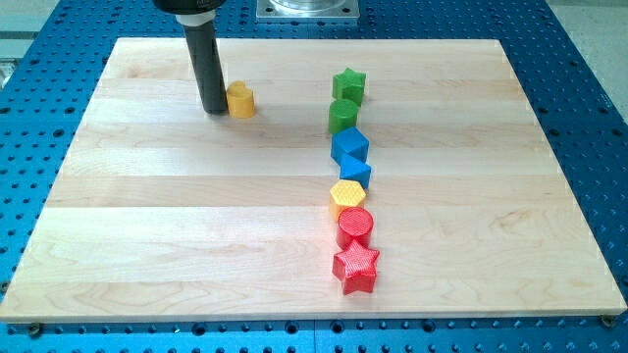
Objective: Slide the green circle into the green star
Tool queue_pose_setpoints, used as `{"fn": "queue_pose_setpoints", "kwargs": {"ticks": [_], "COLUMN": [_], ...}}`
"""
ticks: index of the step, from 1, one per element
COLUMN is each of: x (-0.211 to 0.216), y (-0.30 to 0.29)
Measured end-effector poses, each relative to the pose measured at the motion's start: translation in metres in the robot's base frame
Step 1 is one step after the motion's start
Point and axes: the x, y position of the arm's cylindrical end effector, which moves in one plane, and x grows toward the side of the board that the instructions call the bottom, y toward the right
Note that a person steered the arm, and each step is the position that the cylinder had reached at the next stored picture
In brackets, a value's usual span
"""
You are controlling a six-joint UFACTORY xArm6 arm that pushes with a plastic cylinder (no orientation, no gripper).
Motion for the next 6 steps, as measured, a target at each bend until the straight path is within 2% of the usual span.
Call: {"fn": "queue_pose_setpoints", "kwargs": {"ticks": [1, 2, 3, 4, 5, 6], "x": [0.050, 0.070, 0.070, 0.054, -0.010, -0.013], "y": [-0.007, 0.070, 0.133, 0.162, 0.144, 0.142]}}
